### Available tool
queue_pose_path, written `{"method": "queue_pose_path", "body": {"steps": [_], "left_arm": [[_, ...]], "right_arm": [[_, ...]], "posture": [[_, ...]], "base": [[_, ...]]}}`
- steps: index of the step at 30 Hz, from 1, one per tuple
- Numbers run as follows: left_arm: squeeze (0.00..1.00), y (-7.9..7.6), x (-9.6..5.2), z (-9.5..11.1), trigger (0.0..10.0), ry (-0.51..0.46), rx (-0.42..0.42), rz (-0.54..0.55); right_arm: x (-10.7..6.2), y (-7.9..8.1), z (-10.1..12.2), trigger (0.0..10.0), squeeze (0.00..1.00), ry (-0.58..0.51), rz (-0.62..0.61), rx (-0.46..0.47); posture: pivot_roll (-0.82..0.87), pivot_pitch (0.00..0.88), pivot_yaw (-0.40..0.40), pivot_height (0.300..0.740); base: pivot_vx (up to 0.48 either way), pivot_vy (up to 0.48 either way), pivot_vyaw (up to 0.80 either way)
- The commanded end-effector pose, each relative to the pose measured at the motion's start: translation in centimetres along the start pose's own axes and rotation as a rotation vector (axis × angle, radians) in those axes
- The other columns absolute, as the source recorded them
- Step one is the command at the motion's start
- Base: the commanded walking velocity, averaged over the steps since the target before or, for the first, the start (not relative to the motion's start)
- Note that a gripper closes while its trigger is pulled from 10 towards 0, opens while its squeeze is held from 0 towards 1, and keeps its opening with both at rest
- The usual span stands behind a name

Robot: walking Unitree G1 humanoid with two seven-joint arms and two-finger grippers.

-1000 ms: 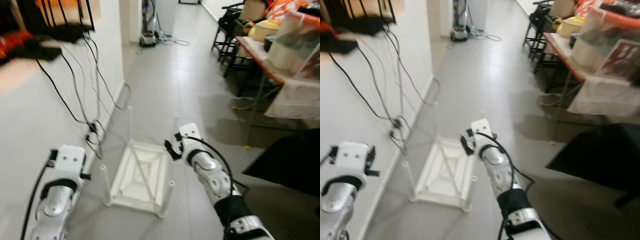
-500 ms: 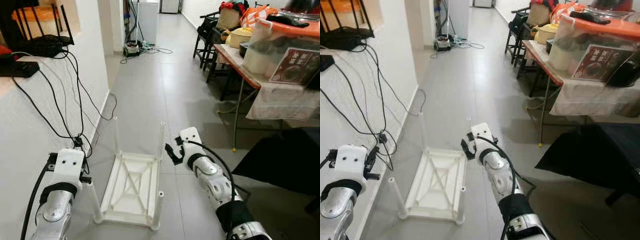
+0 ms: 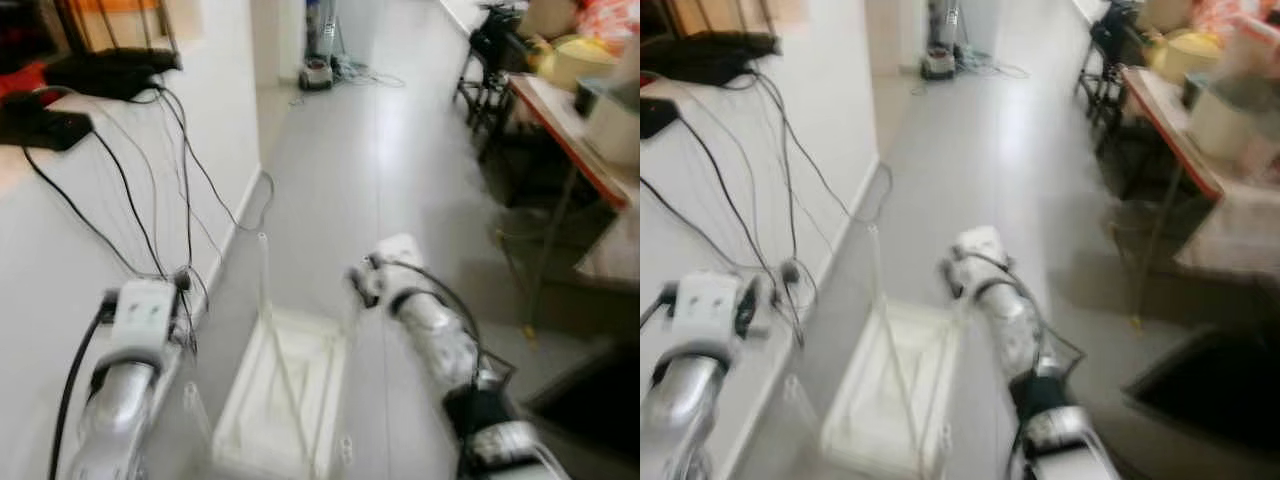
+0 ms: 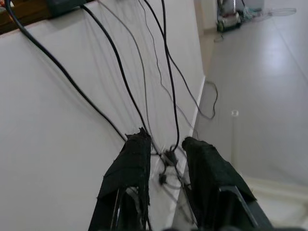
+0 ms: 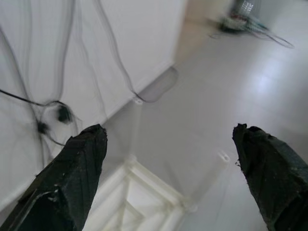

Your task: Building children table

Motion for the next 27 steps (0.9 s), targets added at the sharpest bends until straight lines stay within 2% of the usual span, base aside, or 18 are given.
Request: {"method": "queue_pose_path", "body": {"steps": [1, 12, 22, 27], "left_arm": [[0.00, -0.67, -0.22, 0.15, 10.0, -0.008, -0.007, -0.027], [0.00, -0.92, -0.31, 0.14, 10.0, -0.005, -0.013, -0.034], [0.00, -1.17, -0.31, 0.42, 10.0, -0.009, -0.017, -0.042], [0.00, -1.14, -0.39, 0.44, 10.0, -0.014, -0.002, -0.039]], "right_arm": [[-0.62, -1.62, -1.92, 10.0, 0.00, 0.065, -0.050, 0.001], [-0.55, -1.75, -1.90, 10.0, 0.00, 0.066, -0.054, 0.001], [-0.50, -1.55, -1.85, 10.0, 0.00, 0.067, -0.053, 0.009], [-0.41, -1.34, -1.82, 10.0, 0.00, 0.069, -0.044, -0.006]], "posture": [[0.09, 0.000, -0.066, 0.740], [0.09, 0.000, -0.068, 0.740], [0.09, 0.000, -0.071, 0.740], [0.10, 0.000, -0.074, 0.740]], "base": [[0.000, 0.000, 0.00], [0.000, 0.000, 0.00], [0.000, 0.409, 0.00], [0.000, 0.096, 0.00]]}}
Point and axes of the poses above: a point about 5 cm out from each wrist's last joint towards the gripper, its own x axis pointing out of the wrist towards the gripper, its own z axis along the axis of the wrist's last joint, y = z × x, the point moved 2 cm from there along x, pointing out of the wrist towards the gripper, and after that the axes turned 1 degree about x, right-handed, at the moved point
